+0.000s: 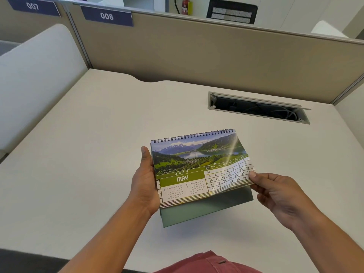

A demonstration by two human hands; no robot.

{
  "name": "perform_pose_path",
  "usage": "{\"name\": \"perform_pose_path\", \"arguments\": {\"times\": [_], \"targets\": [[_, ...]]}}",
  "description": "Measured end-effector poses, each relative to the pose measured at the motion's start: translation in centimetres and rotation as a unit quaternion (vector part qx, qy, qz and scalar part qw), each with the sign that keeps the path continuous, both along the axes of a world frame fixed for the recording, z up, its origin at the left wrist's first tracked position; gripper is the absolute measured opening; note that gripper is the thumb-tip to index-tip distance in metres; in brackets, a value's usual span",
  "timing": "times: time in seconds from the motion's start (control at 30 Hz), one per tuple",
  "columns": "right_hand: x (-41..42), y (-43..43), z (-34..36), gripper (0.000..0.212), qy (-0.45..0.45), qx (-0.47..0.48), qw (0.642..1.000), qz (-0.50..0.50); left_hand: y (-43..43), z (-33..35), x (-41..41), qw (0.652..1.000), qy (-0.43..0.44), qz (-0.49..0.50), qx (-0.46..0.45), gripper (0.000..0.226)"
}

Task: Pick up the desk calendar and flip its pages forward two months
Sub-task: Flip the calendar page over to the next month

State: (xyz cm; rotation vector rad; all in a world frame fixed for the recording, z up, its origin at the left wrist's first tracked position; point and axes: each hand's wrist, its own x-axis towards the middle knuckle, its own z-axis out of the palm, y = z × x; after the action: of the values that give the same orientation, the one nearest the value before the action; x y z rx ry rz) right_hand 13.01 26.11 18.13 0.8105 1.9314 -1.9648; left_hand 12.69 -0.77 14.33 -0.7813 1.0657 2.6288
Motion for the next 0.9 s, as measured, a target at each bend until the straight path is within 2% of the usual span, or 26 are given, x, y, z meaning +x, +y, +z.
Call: {"name": "perform_pose_path", "arguments": {"times": [0.2, 0.33, 0.47, 0.57, 0.63, 0.73, 0.83, 0.9], "targets": [[-0.1, -0.5, -0.4, 0.028, -0.038, -0.044, 0.998, -0.026, 0.0, -0.2, 0.0, 1.0, -0.006, -0.001, -0.015, 0.062], [-0.2, -0.8, -0.5, 0.028, -0.059, -0.092, 0.993, -0.036, 0.1, -0.4, 0.1, 1.0, -0.008, 0.0, -0.021, 0.063], [-0.3, -0.8, -0.5, 0.038, -0.024, -0.012, 1.0, -0.009, 0.1, -0.4, 0.2, 1.0, -0.007, 0.002, -0.027, 0.063], [-0.3, -0.8, -0.6, 0.062, 0.055, 0.078, 0.995, -0.003, 0.1, -0.4, 0.3, 0.999, -0.009, 0.001, -0.032, 0.063], [-0.3, -0.7, -0.4, 0.055, 0.103, 0.129, 0.986, 0.016, 0.1, -0.5, 0.3, 0.999, -0.013, 0.001, -0.037, 0.065], [-0.3, -0.7, 0.1, 0.014, 0.125, 0.124, 0.984, 0.023, 0.1, -0.5, 0.3, 1.0, -0.016, 0.001, -0.026, 0.066], [-0.2, -0.7, 0.3, 0.02, 0.089, 0.074, 0.993, 0.018, 0.1, -0.3, 0.3, 1.0, -0.012, -0.005, -0.017, 0.067], [-0.2, -0.8, 0.3, 0.016, 0.084, 0.08, 0.993, 0.038, 0.2, -0.2, 0.3, 1.0, -0.008, -0.009, -0.023, 0.065]]}}
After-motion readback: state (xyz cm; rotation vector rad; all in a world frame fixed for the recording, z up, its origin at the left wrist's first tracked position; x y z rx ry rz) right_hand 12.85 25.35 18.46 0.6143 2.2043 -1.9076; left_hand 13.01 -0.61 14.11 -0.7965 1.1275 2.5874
